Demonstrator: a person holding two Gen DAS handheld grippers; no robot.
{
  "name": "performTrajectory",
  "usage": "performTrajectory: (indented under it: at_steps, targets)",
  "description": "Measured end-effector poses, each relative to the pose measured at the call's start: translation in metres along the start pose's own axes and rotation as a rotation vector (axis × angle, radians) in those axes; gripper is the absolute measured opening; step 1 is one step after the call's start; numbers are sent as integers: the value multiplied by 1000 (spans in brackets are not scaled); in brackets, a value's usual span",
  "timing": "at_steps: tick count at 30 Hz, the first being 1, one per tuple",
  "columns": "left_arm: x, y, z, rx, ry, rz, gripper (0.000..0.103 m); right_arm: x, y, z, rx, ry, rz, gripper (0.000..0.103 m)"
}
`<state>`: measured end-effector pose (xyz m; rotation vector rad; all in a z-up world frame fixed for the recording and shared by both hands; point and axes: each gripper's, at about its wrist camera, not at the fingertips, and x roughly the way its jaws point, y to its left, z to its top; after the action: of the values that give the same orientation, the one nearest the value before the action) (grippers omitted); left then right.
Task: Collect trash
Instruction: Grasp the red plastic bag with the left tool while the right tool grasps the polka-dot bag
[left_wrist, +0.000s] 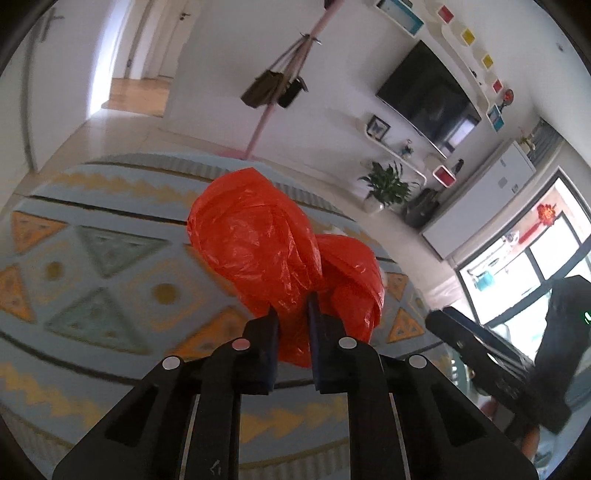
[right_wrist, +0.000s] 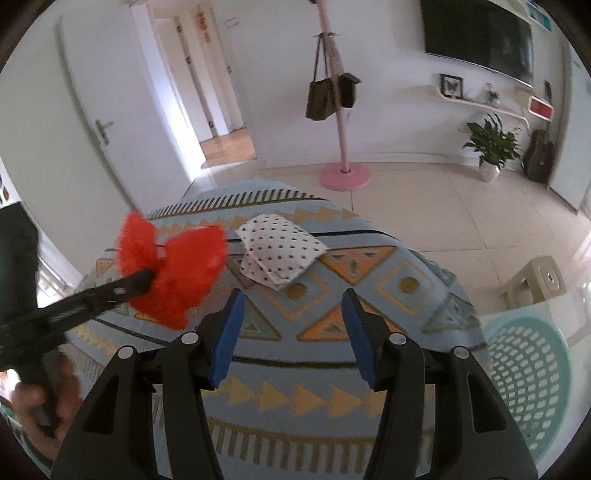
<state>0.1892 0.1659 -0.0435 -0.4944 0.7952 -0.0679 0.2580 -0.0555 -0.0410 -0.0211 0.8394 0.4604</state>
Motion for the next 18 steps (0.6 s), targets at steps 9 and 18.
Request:
performTrajectory:
  at_steps: [9,18]
  targets:
    - [-5,35,-10,-12,-57,26,12,63,21,26,-102,0,-29,65]
    - [1,33,-27,-4,-84,19,14,83,19,32,-117,5,-51,65]
